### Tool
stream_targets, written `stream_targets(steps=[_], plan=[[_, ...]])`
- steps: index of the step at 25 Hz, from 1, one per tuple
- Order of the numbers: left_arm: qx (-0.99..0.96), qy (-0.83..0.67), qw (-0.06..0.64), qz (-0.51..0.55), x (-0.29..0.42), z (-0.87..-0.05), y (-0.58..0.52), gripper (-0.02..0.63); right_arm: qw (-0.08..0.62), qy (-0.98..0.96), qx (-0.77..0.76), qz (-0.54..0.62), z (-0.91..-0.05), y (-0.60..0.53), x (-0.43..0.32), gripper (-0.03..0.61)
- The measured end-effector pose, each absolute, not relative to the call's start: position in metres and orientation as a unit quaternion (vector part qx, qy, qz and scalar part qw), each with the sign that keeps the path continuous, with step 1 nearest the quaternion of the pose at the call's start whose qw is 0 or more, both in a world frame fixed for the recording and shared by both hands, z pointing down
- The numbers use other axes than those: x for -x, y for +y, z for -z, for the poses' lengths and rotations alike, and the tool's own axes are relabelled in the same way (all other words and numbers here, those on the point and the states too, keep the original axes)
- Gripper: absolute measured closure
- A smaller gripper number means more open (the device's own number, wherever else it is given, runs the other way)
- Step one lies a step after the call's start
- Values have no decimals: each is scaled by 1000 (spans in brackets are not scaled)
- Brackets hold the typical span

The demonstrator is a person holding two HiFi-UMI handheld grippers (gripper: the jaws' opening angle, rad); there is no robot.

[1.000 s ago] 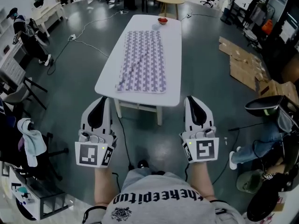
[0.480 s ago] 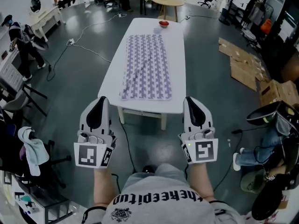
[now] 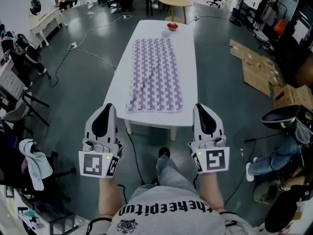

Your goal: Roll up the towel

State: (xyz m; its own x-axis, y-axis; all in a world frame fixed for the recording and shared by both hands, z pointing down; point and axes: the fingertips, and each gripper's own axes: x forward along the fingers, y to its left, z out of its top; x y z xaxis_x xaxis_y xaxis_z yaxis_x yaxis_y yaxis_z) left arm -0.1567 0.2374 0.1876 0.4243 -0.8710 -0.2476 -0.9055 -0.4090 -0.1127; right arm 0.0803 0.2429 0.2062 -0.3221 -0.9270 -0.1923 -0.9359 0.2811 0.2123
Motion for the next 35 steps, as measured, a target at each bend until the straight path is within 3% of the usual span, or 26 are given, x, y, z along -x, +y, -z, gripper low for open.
stream_targets(steps=[21, 35], plan=[[815, 552, 147, -95, 132, -157, 36, 609, 36, 816, 550, -173, -177, 29, -99, 575], [805, 572, 139, -69, 115, -184, -38, 609, 30, 835, 528, -153, -203, -54, -116, 575]])
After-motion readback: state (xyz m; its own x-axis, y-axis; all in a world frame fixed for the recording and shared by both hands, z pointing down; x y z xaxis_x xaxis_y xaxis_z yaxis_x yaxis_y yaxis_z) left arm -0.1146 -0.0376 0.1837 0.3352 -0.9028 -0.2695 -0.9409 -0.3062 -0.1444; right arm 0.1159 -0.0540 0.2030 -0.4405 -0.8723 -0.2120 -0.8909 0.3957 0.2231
